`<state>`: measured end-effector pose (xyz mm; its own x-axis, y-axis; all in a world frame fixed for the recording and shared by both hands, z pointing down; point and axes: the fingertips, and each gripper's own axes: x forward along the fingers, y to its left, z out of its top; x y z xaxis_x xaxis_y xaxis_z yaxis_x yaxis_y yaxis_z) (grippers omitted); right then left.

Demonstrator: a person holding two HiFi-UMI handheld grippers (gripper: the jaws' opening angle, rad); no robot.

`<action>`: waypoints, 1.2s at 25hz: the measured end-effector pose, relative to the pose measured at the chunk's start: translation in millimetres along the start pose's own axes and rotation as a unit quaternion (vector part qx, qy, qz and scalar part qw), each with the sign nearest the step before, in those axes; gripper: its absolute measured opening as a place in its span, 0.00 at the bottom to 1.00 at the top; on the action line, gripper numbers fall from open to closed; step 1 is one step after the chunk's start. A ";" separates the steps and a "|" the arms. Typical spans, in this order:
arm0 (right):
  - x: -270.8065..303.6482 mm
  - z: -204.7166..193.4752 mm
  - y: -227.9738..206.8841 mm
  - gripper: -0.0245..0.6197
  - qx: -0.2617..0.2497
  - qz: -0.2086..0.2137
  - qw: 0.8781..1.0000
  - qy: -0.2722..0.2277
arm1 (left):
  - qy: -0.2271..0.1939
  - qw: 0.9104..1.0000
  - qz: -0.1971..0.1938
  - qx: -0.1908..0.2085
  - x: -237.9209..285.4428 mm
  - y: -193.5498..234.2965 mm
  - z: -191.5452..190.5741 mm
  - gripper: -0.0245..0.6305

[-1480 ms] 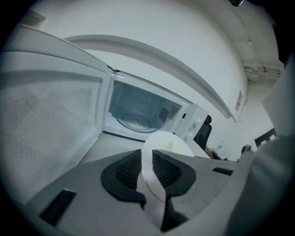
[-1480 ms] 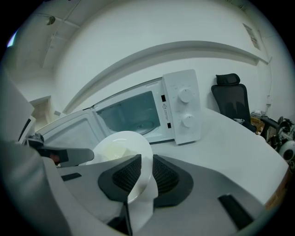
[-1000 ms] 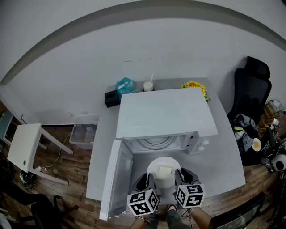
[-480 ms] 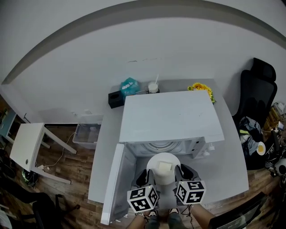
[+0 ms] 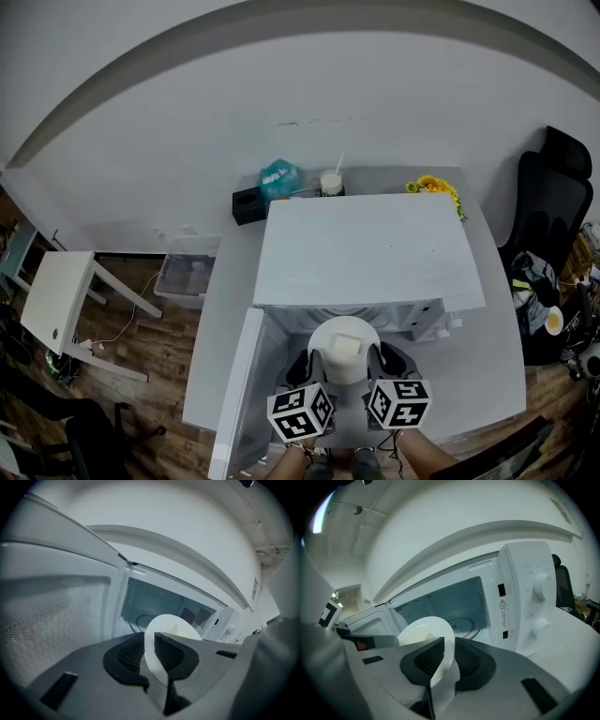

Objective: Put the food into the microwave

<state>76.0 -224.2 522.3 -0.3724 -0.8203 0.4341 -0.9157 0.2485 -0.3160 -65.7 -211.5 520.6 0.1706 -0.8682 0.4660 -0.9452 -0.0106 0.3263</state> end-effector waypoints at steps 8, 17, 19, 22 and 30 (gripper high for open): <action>26.8 0.3 -8.5 0.16 0.005 -0.006 1.000 -0.002 | -0.006 1.000 0.002 0.000 29.5 6.5 5.8 0.14; 54.4 1.8 -19.3 0.16 0.017 -0.017 1.000 -0.007 | -0.010 1.000 0.008 0.003 66.7 12.9 13.3 0.14; 58.6 2.0 -21.8 0.16 0.014 -0.017 1.000 -0.008 | -0.013 1.000 0.006 0.002 72.0 12.9 13.1 0.14; 64.5 3.3 -24.7 0.16 -0.002 -0.015 1.000 -0.009 | -0.019 1.000 -0.004 -0.007 77.6 13.5 12.1 0.14; 78.1 8.4 -29.3 0.16 -0.009 -0.020 1.000 -0.012 | -0.021 1.000 -0.002 -0.004 93.7 16.3 11.4 0.14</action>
<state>75.0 -299.9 558.4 -0.3320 -0.8418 0.4257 -0.9325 0.2246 -0.2830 -68.3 -298.7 560.2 0.1636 -0.8878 0.4302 -0.9422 -0.0114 0.3349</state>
